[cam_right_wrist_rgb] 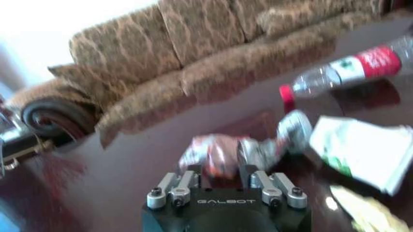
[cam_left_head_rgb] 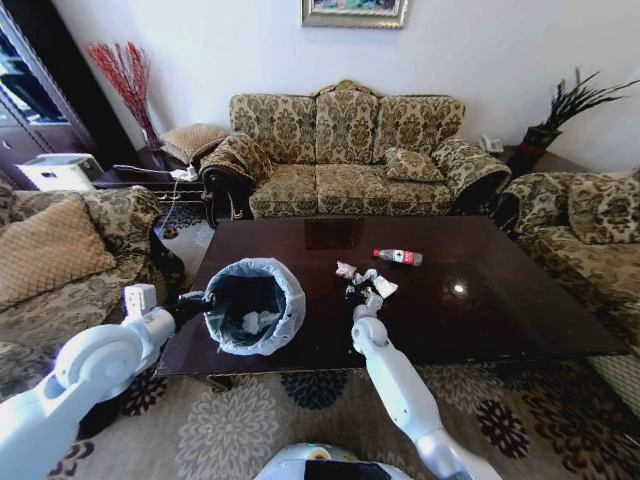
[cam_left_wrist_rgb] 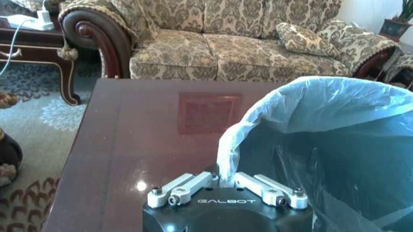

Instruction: Move to the front of the table and place the trash on the table into the trash bin.

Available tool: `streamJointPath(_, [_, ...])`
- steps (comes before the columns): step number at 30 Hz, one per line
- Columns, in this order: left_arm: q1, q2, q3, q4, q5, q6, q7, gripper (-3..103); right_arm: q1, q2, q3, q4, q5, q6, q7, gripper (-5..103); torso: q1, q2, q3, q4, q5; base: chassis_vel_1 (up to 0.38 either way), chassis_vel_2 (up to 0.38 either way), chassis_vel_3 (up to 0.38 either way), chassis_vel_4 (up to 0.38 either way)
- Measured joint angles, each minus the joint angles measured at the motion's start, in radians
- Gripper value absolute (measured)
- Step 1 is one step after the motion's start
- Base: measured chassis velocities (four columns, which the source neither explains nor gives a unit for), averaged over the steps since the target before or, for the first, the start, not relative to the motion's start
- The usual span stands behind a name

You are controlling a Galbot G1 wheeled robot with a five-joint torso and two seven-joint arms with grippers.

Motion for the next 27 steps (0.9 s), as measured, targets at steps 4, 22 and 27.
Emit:
streamJointPath(4, [0.000,0.001,0.000,0.000,0.000,-0.001,0.001,0,0.028,0.006,0.009,-0.031,0.004,0.020,0.005,50,0.000,0.000,0.000,0.0003,0.0000,0.000,0.000,0.000,0.000])
streamJointPath(22, [0.003,-0.011,-0.001,-0.001,0.002,-0.003,0.003,0,0.081,0.007,0.031,-0.163,-0.034,0.016,0.039,76,0.000,0.000,0.000,0.0001,0.0001,0.000,0.000,0.000,0.000])
streamJointPath(27, [0.003,-0.012,0.000,0.002,0.004,-0.004,0.002,0,0.081,0.007,0.031,-0.166,-0.035,0.014,0.026,54,0.000,0.000,0.000,0.0002,0.0000,0.000,0.000,0.000,0.000])
